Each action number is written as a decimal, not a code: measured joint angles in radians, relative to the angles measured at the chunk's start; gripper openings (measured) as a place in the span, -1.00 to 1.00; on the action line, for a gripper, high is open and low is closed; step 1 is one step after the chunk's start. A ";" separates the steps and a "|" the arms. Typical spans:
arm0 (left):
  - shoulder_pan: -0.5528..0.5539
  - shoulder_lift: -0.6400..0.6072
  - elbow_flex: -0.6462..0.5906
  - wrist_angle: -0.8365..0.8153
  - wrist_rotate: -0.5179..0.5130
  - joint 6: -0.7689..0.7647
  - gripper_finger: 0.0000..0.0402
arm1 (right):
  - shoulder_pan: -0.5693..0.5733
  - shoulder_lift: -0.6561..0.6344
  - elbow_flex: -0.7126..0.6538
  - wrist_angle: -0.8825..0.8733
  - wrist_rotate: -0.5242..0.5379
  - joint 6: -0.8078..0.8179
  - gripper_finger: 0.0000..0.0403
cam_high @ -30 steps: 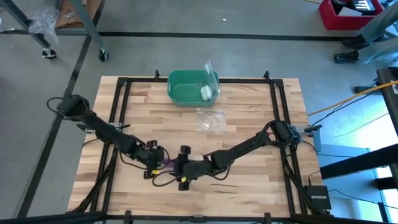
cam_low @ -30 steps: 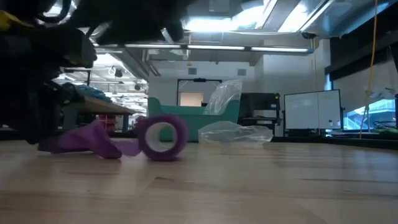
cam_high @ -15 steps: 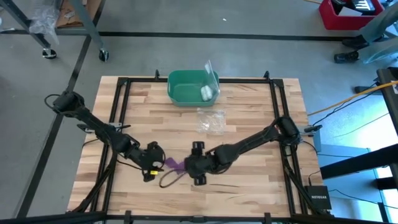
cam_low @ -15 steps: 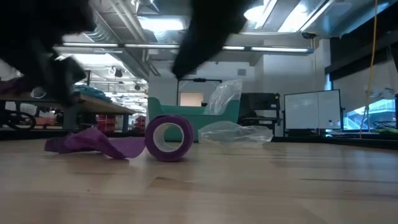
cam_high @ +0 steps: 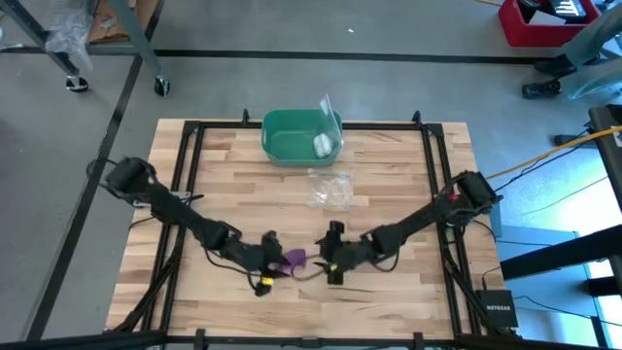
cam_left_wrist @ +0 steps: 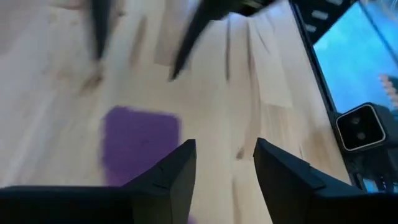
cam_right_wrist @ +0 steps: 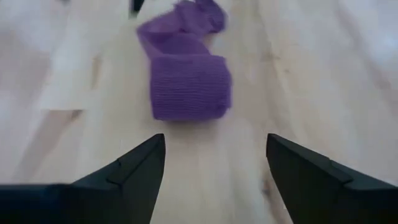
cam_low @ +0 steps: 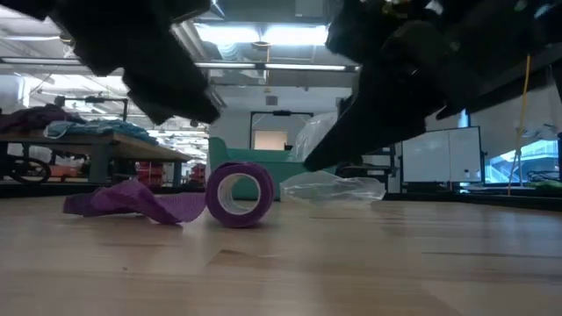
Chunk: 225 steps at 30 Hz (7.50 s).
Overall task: Roll bandage
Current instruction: Roll the violet bandage
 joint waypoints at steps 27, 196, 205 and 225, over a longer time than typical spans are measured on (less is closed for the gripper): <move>-0.087 0.157 0.213 -0.475 -0.299 -0.046 -0.40 | -0.076 0.058 -0.057 0.263 -0.276 -0.034 0.39; -0.284 -0.251 0.277 0.138 -0.486 0.636 -0.95 | 0.062 -0.122 0.039 0.297 0.097 -0.167 -0.92; -0.274 -0.252 0.277 0.113 -0.486 0.627 -0.93 | 0.062 -0.153 0.039 0.330 0.063 -0.124 -0.43; -0.287 -0.253 0.277 0.089 -0.627 0.678 -0.94 | 0.062 -0.212 0.123 0.239 -0.055 -0.135 0.17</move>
